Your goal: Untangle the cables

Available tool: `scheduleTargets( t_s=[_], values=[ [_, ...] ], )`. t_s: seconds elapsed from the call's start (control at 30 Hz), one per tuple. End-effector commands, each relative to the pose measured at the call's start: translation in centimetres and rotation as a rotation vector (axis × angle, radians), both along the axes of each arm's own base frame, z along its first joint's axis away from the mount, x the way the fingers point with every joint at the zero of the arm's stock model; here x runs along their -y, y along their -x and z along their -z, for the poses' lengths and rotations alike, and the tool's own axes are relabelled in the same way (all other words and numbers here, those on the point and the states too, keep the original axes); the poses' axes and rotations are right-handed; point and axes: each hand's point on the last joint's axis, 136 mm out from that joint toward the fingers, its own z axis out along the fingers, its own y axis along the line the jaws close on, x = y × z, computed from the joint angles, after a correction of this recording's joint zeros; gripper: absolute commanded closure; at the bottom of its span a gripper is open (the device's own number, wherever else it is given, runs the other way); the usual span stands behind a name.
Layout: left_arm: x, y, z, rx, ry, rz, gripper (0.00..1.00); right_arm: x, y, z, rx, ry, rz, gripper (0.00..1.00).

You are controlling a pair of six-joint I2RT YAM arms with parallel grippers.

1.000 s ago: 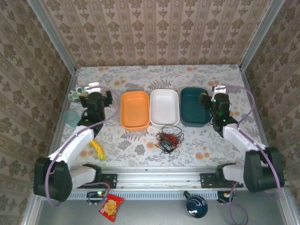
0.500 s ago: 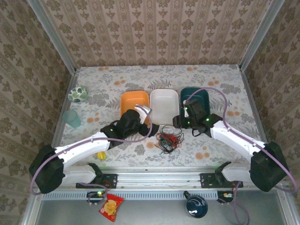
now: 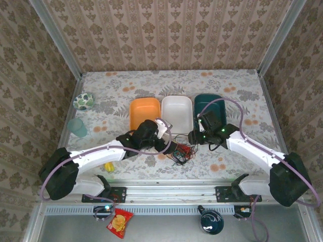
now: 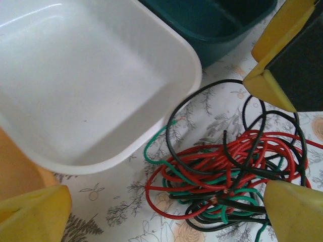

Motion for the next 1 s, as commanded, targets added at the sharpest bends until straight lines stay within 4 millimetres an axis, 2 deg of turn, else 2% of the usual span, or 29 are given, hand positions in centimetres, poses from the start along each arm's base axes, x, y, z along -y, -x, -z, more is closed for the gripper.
scheduleTargets(
  t_s=[0.0,0.1,0.2,0.5,0.67,0.97],
  values=[
    [1.1,1.0,0.0,0.022,-0.016,0.085,0.02,-0.9,3.1,-0.2,-0.056,-0.020,-0.105,0.45],
    [1.5,1.0,0.5,0.024,-0.022,0.096,0.03,-1.9,4.6,-0.2,-0.087,-0.039,-0.166,0.49],
    [2.0,1.0,0.7,0.030,-0.026,0.106,0.03,-2.2,5.0,0.4,-0.102,-0.041,-0.172,0.53],
    [2.9,1.0,2.6,0.040,-0.086,0.136,0.04,-1.4,1.8,-0.2,-0.003,-0.001,-0.049,0.53],
    [3.1,1.1,3.9,0.058,-0.129,0.143,0.04,-0.5,0.7,0.5,-0.029,0.026,0.037,0.53],
    [3.1,1.8,5.7,0.052,-0.171,0.153,0.04,-1.9,-0.9,1.5,-0.055,-0.019,0.022,0.54]
  ],
)
